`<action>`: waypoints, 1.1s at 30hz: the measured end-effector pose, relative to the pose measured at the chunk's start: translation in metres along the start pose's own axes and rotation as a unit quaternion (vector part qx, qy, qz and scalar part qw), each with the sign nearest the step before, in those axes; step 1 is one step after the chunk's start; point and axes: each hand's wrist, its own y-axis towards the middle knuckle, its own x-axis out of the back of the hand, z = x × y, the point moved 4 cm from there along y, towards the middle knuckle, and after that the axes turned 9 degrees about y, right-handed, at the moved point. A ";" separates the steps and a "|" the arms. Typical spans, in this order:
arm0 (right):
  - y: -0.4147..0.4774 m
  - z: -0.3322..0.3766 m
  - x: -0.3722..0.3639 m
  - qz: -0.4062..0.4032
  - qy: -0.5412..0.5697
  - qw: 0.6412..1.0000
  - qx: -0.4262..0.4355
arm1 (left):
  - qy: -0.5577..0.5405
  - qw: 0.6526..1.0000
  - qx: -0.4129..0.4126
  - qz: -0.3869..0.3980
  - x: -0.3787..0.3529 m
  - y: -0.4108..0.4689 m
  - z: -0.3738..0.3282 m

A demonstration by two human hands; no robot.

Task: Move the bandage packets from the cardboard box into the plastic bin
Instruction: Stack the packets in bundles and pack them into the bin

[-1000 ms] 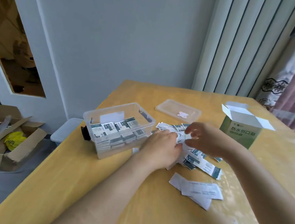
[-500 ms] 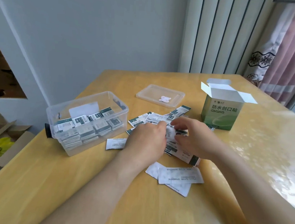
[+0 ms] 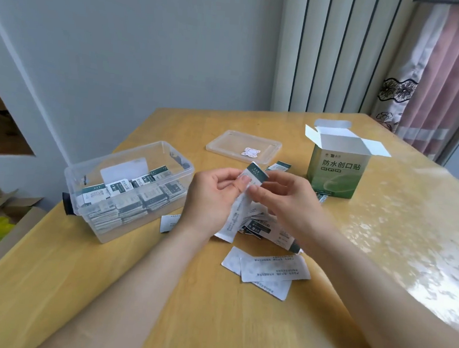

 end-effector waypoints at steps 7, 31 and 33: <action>0.001 0.001 0.007 -0.090 0.127 0.987 -0.041 | 0.066 0.996 0.027 0.049 -0.001 0.005 0.007; 0.006 0.002 0.019 -0.159 0.192 0.967 -0.058 | 0.463 0.872 -0.098 0.128 -0.017 -0.010 -0.010; 0.007 0.003 0.024 -0.151 0.225 0.960 -0.066 | 0.535 0.828 -0.099 0.138 -0.016 -0.012 0.000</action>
